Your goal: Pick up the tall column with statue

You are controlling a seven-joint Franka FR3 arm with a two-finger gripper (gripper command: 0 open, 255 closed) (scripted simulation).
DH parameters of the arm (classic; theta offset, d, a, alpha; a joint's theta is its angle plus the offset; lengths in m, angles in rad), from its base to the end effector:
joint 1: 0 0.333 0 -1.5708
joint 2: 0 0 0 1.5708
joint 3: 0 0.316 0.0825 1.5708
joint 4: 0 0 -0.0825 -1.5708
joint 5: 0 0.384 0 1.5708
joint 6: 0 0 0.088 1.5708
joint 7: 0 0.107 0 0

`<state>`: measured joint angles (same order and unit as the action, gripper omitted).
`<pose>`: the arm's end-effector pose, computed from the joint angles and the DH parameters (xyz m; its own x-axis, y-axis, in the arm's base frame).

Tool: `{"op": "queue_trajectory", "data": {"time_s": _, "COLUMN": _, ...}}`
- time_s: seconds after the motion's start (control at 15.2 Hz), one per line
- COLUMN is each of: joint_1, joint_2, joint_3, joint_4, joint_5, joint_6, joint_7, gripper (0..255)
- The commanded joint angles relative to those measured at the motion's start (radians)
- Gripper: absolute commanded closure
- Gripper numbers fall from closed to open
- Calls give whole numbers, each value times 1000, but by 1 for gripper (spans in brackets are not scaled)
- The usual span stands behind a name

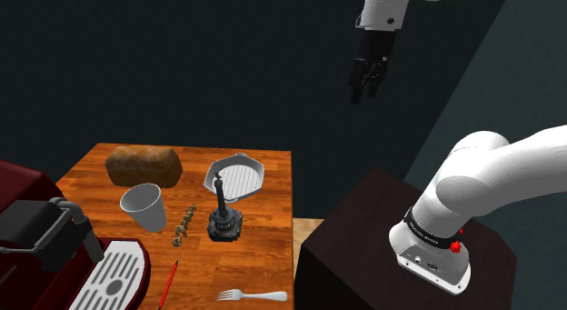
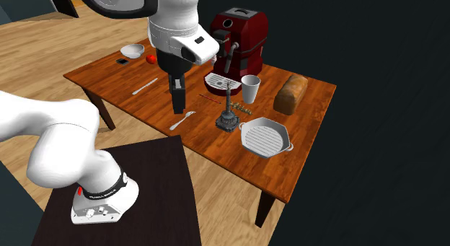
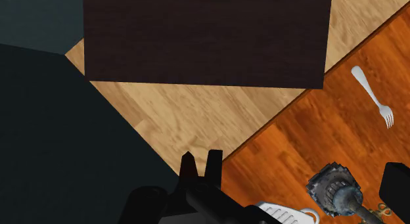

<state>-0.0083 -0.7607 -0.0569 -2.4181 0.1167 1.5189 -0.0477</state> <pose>0.3041 -0.0106 0.5505 0.9914 0.0095 -0.1306 -0.0118 -0.9868 -0.1613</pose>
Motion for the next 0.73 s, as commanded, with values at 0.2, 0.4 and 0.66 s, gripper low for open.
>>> {"op": "queue_trajectory", "data": {"time_s": 0.2, "joint_1": 23, "joint_2": 63, "joint_3": 53, "joint_4": -2, "joint_5": 42, "joint_6": 69, "joint_7": 53, "gripper": 0}}
{"op": "queue_trajectory", "data": {"time_s": 0.4, "joint_1": 46, "joint_2": 137, "joint_3": 103, "joint_4": 8, "joint_5": 79, "joint_6": 139, "joint_7": 103, "gripper": 0}}
{"op": "queue_trajectory", "data": {"time_s": 0.66, "joint_1": 72, "joint_2": 249, "joint_3": 167, "joint_4": 41, "joint_5": 117, "joint_6": 227, "joint_7": 168, "gripper": 0}}
